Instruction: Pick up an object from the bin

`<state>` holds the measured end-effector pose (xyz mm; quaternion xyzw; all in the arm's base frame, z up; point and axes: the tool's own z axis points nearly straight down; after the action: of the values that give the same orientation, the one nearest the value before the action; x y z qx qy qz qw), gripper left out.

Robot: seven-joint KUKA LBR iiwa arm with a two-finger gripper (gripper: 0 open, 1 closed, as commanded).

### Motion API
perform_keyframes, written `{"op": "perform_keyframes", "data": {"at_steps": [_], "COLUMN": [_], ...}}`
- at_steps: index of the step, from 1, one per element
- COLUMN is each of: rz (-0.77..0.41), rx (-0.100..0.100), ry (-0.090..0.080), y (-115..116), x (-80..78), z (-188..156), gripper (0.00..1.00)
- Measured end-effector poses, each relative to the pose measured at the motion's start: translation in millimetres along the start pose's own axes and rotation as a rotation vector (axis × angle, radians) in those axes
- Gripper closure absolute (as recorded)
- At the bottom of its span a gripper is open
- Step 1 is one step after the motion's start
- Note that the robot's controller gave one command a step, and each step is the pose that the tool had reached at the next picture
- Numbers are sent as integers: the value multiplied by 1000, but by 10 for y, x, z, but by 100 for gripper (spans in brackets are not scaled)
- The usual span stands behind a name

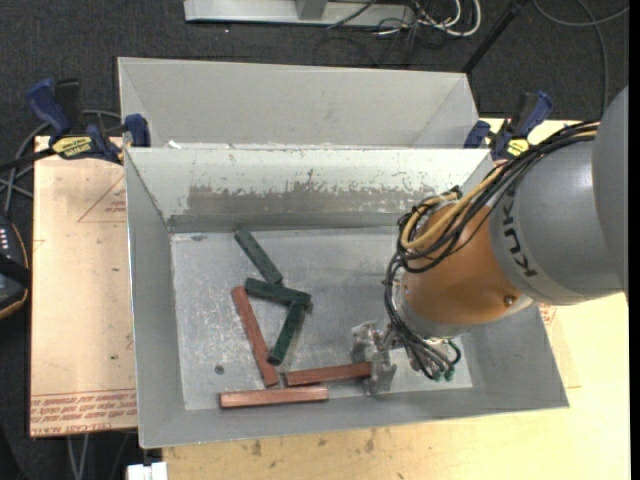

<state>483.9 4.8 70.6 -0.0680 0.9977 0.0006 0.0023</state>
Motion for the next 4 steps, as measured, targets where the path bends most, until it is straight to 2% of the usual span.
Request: {"op": "perform_keyframes", "data": {"at_steps": [1, 2, 3, 4], "rz": [-17, -17, 118, 116], "rx": [1, 0, -1, 0], "ry": [-4, 3, -1, 2], "y": [170, 167, 279, 278], "x": [-16, 1, -131, -125], "z": [-975, -934, 25, 4], "gripper": [100, 0, 0, 100]}}
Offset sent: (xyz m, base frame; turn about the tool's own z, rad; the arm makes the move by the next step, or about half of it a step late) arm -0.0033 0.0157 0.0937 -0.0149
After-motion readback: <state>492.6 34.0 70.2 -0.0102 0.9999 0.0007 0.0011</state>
